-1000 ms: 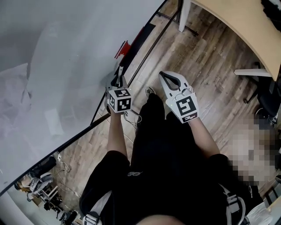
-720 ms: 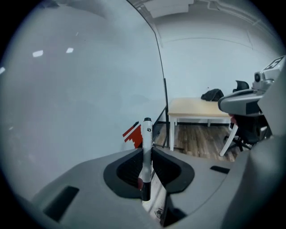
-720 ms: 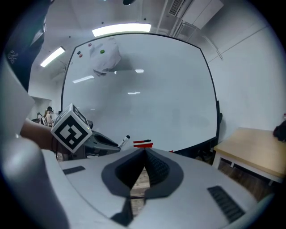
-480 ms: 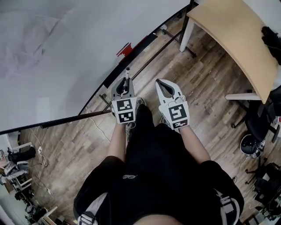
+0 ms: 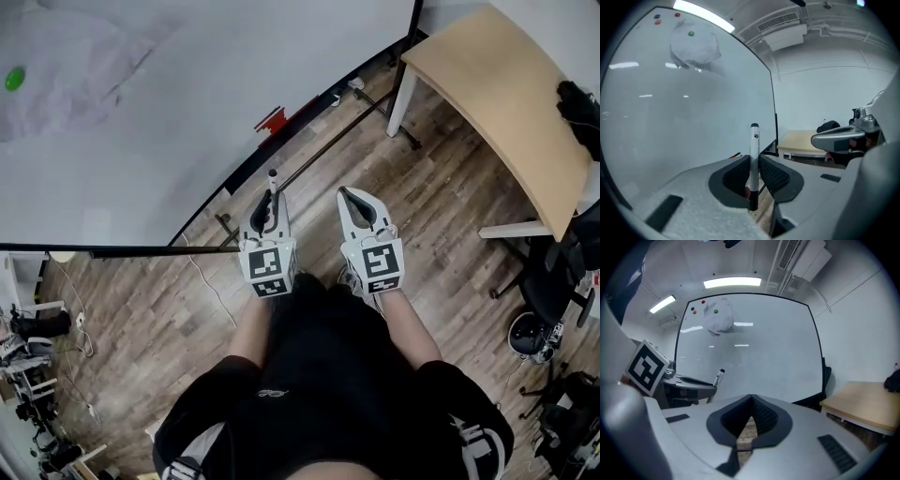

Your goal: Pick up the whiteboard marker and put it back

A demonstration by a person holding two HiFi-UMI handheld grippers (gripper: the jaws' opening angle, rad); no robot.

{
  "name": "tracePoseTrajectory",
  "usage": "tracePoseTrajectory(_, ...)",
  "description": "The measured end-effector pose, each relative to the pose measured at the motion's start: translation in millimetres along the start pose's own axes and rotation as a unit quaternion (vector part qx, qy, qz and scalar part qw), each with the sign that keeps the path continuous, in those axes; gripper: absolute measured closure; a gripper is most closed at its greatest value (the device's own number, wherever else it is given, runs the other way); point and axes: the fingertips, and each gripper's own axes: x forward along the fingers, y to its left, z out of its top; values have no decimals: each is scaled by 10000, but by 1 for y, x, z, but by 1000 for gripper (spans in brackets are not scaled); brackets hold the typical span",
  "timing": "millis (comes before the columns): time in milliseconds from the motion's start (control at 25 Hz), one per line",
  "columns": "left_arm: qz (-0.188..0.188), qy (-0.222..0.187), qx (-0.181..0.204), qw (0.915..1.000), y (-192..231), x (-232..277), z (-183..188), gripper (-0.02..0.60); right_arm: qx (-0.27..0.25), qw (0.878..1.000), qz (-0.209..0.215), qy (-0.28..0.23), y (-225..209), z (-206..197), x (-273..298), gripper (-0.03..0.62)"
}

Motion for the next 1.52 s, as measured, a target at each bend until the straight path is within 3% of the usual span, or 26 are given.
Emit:
tracePoseTrajectory(240, -322, -233, 69, 9992, -13, -30, 21, 515, 42, 9994, -323, -148, 4, 21, -20, 592)
tracePoseTrajectory(400, -502, -444, -160, 9976, -3, -52, 36, 515, -122, 9989, -395, -223, 23, 40, -23, 592)
tracePoseTrajectory(800, -783, -753, -285, 9937, 25, -85, 33, 515, -336, 9972, -617, -266, 80, 49, -25, 592)
tracePoseTrajectory(1160, -979, -691, -318, 9923, 50, -94, 13, 514, -267, 9944, -1021, -44, 95, 36, -30, 592)
tracePoseTrajectory(1520, -1274, -490, -277, 9903, 33, -63, -1, 515, -124, 9921, -1250, 43, 70, 18, -26, 592)
